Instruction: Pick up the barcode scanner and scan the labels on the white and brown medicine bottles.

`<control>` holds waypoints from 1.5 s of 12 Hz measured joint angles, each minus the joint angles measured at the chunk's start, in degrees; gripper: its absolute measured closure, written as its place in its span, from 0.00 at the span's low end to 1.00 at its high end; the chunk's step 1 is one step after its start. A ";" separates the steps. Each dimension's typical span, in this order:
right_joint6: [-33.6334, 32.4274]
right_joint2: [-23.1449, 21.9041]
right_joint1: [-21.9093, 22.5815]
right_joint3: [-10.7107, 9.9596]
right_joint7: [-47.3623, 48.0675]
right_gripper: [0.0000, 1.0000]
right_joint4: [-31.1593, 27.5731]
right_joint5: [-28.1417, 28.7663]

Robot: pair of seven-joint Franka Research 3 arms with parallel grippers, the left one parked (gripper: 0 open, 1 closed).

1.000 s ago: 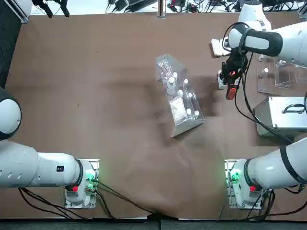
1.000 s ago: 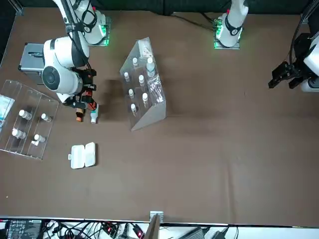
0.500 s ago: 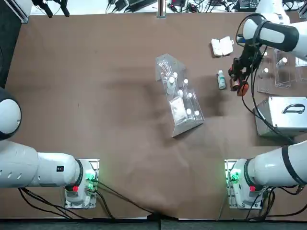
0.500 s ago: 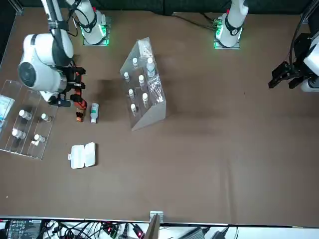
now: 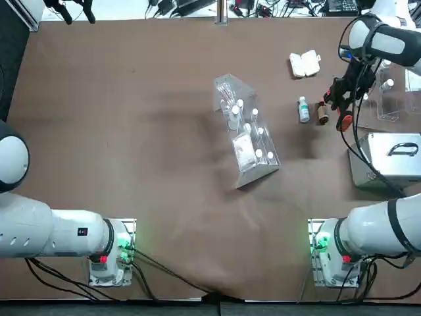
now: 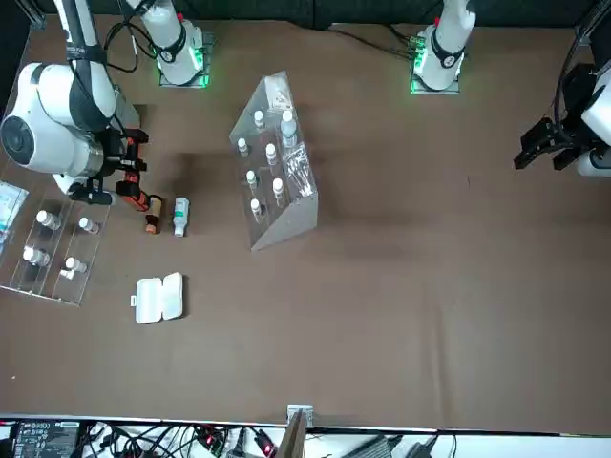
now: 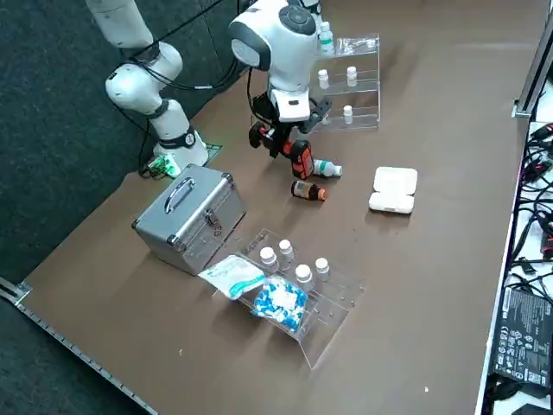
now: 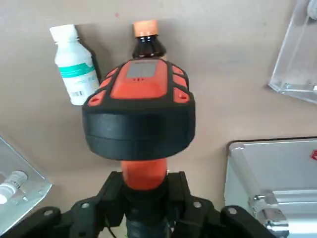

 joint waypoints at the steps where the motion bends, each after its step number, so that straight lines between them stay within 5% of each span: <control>1: 0.00 0.07 -0.47 0.00 -0.02 0.57 0.00 0.00; 18: 1.52 2.73 -1.88 0.01 -1.16 0.57 -0.02 0.00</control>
